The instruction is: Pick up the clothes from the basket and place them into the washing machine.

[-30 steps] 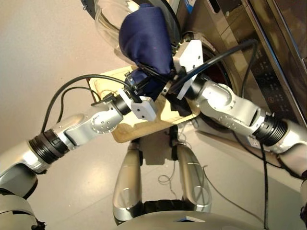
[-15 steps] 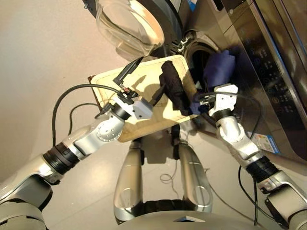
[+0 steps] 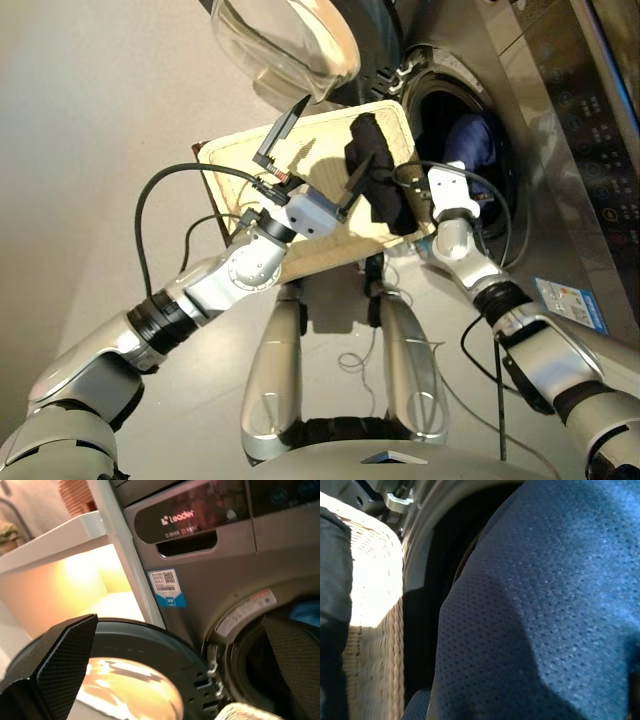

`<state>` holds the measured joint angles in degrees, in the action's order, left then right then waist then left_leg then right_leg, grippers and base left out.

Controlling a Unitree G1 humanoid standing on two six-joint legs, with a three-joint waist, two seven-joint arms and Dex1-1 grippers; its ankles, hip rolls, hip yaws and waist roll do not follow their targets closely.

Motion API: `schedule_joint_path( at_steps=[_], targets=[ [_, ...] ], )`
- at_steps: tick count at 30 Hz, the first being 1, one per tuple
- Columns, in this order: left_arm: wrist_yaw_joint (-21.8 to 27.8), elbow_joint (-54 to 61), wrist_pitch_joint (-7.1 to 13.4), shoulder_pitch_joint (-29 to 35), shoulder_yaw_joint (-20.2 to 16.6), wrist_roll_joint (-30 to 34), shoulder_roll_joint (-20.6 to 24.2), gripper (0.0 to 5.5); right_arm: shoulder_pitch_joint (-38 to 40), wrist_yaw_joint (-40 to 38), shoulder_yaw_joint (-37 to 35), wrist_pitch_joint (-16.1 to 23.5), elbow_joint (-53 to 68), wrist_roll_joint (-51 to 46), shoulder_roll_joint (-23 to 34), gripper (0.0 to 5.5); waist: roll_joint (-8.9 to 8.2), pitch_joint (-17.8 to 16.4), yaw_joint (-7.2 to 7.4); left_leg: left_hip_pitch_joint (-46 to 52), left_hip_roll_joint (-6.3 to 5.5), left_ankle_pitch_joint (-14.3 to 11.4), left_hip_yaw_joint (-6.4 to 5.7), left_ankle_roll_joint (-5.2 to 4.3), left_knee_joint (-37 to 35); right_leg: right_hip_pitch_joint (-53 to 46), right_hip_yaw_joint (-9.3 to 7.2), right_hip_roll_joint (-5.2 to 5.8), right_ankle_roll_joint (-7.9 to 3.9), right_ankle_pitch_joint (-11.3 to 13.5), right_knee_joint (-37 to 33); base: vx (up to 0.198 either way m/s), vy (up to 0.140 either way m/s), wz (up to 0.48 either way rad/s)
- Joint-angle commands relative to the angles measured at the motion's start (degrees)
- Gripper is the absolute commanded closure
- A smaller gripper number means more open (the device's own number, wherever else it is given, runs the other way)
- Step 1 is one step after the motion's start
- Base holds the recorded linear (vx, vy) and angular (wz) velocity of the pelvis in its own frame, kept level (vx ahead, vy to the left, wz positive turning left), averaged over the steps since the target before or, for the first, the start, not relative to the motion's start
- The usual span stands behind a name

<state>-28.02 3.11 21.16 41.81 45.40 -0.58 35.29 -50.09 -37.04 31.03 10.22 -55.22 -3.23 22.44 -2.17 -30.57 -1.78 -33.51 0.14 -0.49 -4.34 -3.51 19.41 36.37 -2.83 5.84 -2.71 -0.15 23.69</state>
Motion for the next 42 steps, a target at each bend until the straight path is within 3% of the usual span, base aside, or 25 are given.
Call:
schedule_joint_path(
  at_steps=[1,6,12,22,38,39,40,42],
  targets=[
    [-1.83,7.59,3.39,3.88,-1.42,-1.53,-2.9,0.0,-5.87,-2.79,-0.1,-0.49,-0.43,1.85,4.69,5.5,1.63,0.77,-0.05,-5.05,-1.8,-0.3,3.59,0.32,5.47,1.88,3.88,0.31,-3.46,-0.27,2.08,-0.029,-0.019,0.339],
    [-1.71,8.31,2.39,6.78,-0.9,-1.5,-5.87,0.0,-10.28,-3.16,-0.01,-2.9,-9.96,1.4,7.39,5.5,2.46,0.77,-0.38,-11.74,-1.71,-2.41,3.03,0.13,11.25,8.66,3.58,0.05,-2.72,-2.69,9.04,-0.017,-0.016,0.176],
    [-1.22,8.47,1.7,7.49,-1.54,-2.32,-6.63,0.0,-14.19,-3.1,-0.66,-4.6,-15.98,-0.35,13.47,5.5,2.88,0.77,-0.42,-16.44,-1.52,-2.2,3.2,0.07,11.92,13.44,3.27,-0.01,-2.69,-2.56,9.78,0.0,0.0,0.0],
    [-2.14,9.77,0.02,7.99,-2.03,-0.32,-3.44,0.0,-18.83,-5.96,-1.8,-6.82,-19.87,-2.9,24.85,5.5,2.84,0.77,0.54,-22.54,-1.51,-3.03,3.39,-0.18,14.69,19.83,3.11,0.26,-2.32,-3.47,13.12,0.0,0.0,0.0],
    [-2.83,10.47,-0.23,8.24,-0.64,0.2,0.72,0.0,-24.98,-6.07,1.88,-5.67,-21.79,-6.73,34.31,5.5,2.98,0.77,1.37,-24.53,-1.26,-2.1,3.5,-0.68,12.61,22.43,3.04,0.06,-2.26,-3.13,11.73,0.0,0.0,0.0],
    [-2.81,10.47,-0.24,8.2,-0.63,0.19,0.82,0.0,-25.2,-6.03,1.94,-5.58,-21.8,-7.09,34.17,3.67,2.93,0.77,1.42,-24.61,-1.24,-2.1,3.49,-0.69,12.61,22.56,3.03,0.06,-2.29,-3.07,11.7,0.0,0.0,0.0],
    [-2.69,10.31,-0.28,8.11,-0.59,0.06,0.82,0.0,-25.2,-5.25,1.44,-5.28,-22.06,-8.31,33.75,0.0,2.86,0.77,1.53,-24.62,-1.24,-2.12,3.51,-0.68,12.63,22.59,3.06,0.05,-2.26,-3.05,11.63,0.0,0.0,0.0],
    [-2.75,9.92,-0.35,8.17,-0.58,0.13,0.78,0.0,-25.43,-4.55,1.14,-4.4,-21.89,-10.15,33.06,0.0,2.68,0.77,1.69,-24.62,-1.25,-2.11,3.66,-0.67,12.47,22.66,3.17,-0.01,-2.27,-2.91,11.39,0.0,0.0,0.0]
  ],
)
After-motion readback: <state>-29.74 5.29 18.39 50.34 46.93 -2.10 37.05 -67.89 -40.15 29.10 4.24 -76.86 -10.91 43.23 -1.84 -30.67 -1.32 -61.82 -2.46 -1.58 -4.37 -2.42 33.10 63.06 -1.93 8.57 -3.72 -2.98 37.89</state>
